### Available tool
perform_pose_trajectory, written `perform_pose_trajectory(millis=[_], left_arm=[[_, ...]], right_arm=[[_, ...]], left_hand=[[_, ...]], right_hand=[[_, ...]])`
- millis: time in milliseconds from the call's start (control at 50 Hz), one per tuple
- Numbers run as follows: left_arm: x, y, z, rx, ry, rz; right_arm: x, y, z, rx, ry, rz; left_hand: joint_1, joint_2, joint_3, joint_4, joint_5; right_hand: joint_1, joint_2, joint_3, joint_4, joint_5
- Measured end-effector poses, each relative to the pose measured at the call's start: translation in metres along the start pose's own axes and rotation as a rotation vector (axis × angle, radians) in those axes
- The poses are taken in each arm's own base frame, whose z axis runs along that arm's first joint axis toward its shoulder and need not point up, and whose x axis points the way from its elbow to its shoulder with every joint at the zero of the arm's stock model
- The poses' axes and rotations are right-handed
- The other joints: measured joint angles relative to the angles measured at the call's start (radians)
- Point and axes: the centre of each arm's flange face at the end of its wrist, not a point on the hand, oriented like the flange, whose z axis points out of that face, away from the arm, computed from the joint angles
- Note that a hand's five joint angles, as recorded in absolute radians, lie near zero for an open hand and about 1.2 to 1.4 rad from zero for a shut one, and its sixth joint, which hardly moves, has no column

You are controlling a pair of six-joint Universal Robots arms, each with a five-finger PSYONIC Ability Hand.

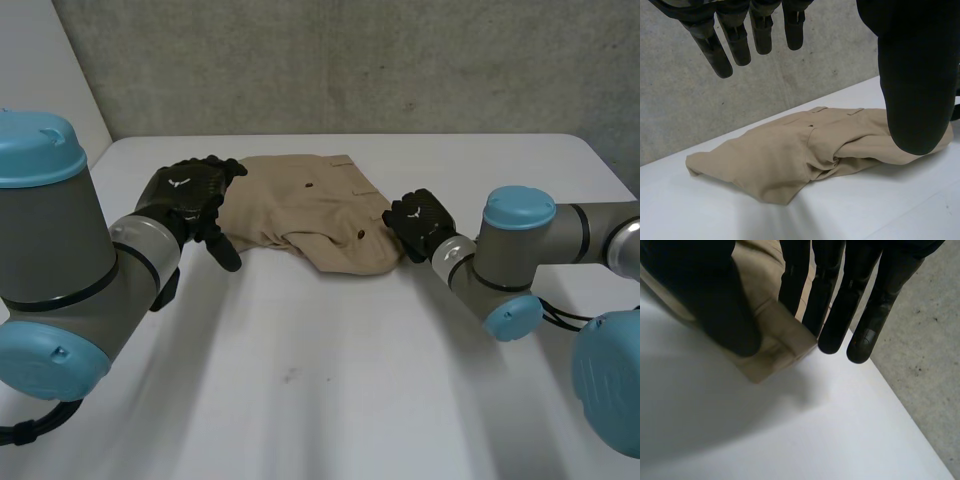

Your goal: Fold the shorts.

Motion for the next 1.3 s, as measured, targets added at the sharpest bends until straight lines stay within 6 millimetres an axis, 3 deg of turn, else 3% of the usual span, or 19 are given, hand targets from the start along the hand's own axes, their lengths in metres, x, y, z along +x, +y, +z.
perform_pose_trajectory(millis=[120,240,380,580,760,940,1300], left_arm=[[0.000,0.000,0.000,0.000,0.000,0.000],[0.000,0.002,0.001,-0.008,-0.001,0.000],[-0.002,0.010,0.005,-0.028,-0.032,-0.010],[-0.008,0.035,0.013,-0.086,-0.155,-0.138],[0.000,0.063,0.007,-0.200,-0.175,-0.342],[0.034,0.089,-0.012,-0.382,-0.062,-0.511],[0.065,0.100,-0.029,-0.489,0.032,-0.620]], right_arm=[[0.005,-0.014,0.001,0.038,0.016,-0.041],[0.030,-0.084,-0.019,0.167,0.078,-0.079],[0.042,-0.161,-0.063,0.300,0.120,-0.099],[0.046,-0.231,-0.123,0.410,0.195,-0.103],[0.040,-0.252,-0.144,0.430,0.227,-0.087],[0.025,-0.257,-0.156,0.404,0.185,-0.073],[0.024,-0.258,-0.163,0.394,0.191,-0.074]], left_hand=[[0.000,0.000,0.000,0.000,0.000],[0.000,0.000,0.000,0.000,0.000],[0.000,0.000,0.000,0.000,0.000],[0.101,0.093,0.087,0.096,0.083],[0.145,0.148,0.142,0.152,0.139],[0.146,0.148,0.142,0.151,0.138],[0.087,0.118,0.112,0.115,0.098]], right_hand=[[0.063,0.105,0.101,0.116,0.113],[0.066,0.105,0.107,0.118,0.113],[0.066,0.105,0.108,0.118,0.114],[0.066,0.105,0.108,0.119,0.122],[0.072,0.105,0.108,0.119,0.122],[0.072,0.105,0.108,0.119,0.122],[0.072,0.105,0.108,0.119,0.122]])
